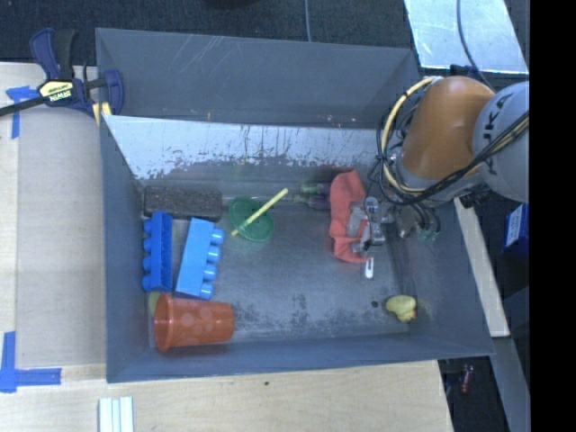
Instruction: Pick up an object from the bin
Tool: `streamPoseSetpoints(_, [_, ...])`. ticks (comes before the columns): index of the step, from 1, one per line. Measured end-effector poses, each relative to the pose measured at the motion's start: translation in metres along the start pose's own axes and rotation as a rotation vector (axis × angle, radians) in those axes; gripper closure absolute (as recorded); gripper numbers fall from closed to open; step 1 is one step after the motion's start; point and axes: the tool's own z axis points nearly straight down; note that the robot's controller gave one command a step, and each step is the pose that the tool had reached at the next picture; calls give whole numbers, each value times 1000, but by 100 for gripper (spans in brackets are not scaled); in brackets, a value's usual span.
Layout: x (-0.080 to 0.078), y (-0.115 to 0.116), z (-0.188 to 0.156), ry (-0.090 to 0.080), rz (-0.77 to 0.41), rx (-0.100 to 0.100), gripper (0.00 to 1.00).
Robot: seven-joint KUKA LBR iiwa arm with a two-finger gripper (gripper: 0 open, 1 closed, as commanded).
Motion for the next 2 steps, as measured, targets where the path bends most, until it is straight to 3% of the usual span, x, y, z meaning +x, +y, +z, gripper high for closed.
streamPoseSetpoints(1, [34, -2, 2, -38, -200, 14, 100])
streamPoseSetpoints(2, [64, -5, 5, -29, -329, 14, 100])
